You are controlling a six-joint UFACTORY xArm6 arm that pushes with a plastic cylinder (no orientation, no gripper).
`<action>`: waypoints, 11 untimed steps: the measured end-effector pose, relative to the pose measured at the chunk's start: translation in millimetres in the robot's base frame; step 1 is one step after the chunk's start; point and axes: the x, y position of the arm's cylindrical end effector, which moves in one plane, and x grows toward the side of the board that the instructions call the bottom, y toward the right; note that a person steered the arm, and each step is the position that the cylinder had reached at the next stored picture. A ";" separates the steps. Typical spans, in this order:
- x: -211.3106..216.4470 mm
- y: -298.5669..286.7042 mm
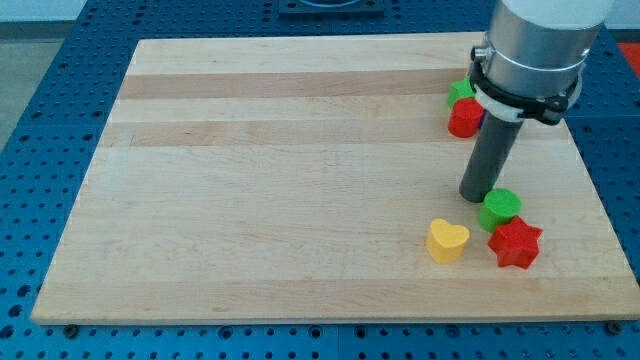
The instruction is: Move the triangle to the left of the green circle
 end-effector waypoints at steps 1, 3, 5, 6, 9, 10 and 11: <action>5.7 11.0; -19.6 12.5; -88.7 99.8; -120.2 95.9; -41.8 22.1; -55.3 22.1; -64.3 10.3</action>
